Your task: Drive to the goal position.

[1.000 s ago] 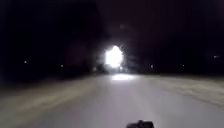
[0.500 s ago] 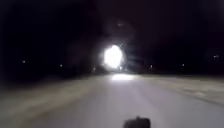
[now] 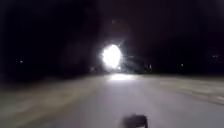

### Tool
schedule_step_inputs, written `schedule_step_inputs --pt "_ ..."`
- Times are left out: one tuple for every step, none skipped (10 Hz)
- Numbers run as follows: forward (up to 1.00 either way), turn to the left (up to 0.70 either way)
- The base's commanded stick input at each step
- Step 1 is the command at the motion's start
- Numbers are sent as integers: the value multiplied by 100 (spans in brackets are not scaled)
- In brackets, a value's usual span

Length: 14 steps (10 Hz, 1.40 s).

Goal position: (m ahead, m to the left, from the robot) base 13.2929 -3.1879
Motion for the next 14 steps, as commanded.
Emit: schedule_step_inputs --pt "100 0" --pt "100 0" --pt "100 0" --pt "100 0" --pt "100 0" --pt "100 0" --pt "100 0" --pt "100 0" --pt "100 0" --pt "100 0" --pt "100 0" --pt "100 -4" --pt "100 -15" --pt "100 -40"
